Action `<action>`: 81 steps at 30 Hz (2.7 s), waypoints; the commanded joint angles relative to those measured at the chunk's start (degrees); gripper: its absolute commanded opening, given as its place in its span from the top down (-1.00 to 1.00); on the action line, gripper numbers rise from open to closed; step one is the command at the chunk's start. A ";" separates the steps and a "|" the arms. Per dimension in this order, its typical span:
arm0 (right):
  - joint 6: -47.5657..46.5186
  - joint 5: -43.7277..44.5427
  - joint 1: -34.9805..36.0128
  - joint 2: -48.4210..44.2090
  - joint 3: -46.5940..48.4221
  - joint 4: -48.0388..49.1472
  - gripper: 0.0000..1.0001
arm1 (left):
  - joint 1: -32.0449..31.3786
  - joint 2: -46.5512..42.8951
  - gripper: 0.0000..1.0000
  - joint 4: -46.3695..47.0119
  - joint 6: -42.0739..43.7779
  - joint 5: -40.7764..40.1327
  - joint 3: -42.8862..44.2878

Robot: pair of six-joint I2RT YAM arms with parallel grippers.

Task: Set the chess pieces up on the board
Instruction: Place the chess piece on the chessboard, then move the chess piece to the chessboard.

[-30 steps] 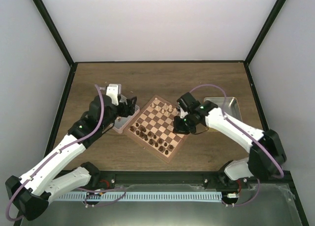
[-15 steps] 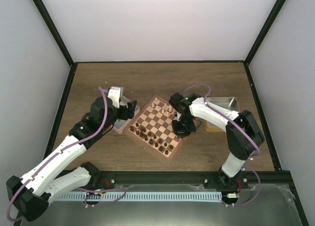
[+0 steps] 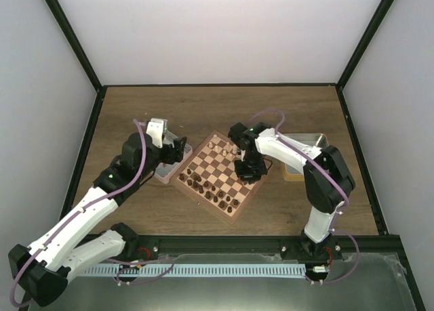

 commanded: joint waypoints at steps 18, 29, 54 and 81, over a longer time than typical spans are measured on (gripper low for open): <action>0.40 2.97 -0.73 -1.77 0.95 5.01 0.29 | 1.29 -0.07 -0.69 1.97 0.39 1.77 -1.08; 2.70 5.31 -0.73 -1.96 -3.30 10.16 0.43 | 1.55 -0.05 -0.69 2.22 0.30 1.75 -1.35; 9.03 20.92 -2.61 -3.90 -5.58 16.76 0.73 | 2.00 0.43 -0.69 2.55 0.14 2.46 -1.82; 5.13 19.45 -4.97 -1.83 -5.20 21.28 0.39 | 2.31 1.17 -0.70 2.27 0.28 2.73 -1.88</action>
